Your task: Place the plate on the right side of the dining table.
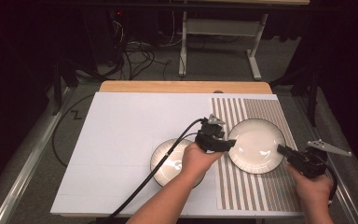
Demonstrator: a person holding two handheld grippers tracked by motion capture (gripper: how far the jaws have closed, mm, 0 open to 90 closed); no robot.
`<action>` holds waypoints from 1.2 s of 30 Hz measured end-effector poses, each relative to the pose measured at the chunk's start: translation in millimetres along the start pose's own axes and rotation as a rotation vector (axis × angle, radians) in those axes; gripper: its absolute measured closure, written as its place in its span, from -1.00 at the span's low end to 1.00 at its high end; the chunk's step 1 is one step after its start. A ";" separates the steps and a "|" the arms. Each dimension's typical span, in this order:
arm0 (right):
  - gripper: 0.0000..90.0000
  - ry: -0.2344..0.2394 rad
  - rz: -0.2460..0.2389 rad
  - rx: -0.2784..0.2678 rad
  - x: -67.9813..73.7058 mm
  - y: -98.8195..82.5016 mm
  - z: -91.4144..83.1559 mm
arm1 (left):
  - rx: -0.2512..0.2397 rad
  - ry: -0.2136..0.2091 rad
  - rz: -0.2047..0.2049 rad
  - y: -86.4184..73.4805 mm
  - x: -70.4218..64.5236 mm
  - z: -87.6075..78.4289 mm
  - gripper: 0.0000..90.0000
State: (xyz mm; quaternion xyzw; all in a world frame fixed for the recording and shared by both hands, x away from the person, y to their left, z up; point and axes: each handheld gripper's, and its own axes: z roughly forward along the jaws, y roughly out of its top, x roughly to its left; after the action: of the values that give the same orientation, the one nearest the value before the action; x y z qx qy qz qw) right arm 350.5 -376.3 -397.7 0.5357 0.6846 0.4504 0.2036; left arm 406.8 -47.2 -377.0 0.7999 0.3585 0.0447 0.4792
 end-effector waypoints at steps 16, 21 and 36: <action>0.85 -0.048 0.027 0.052 -1.9 5.7 13.9 | -0.083 0.019 0.048 -35.0 10.5 -69.7 -0.27; 0.85 -0.053 0.030 0.055 -2.0 6.6 16.1 | -0.107 0.046 0.054 -53.1 20.2 -93.2 -0.33; 0.82 -0.080 0.044 0.075 -3.8 7.2 22.1 | -0.227 0.135 0.060 -101.2 48.6 -173.2 -0.52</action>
State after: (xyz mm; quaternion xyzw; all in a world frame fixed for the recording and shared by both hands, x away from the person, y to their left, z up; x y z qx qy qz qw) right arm 372.5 -370.8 -403.7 0.5754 0.6806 0.4068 0.2006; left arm 317.0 138.7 -378.1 0.7462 0.3584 0.1531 0.5397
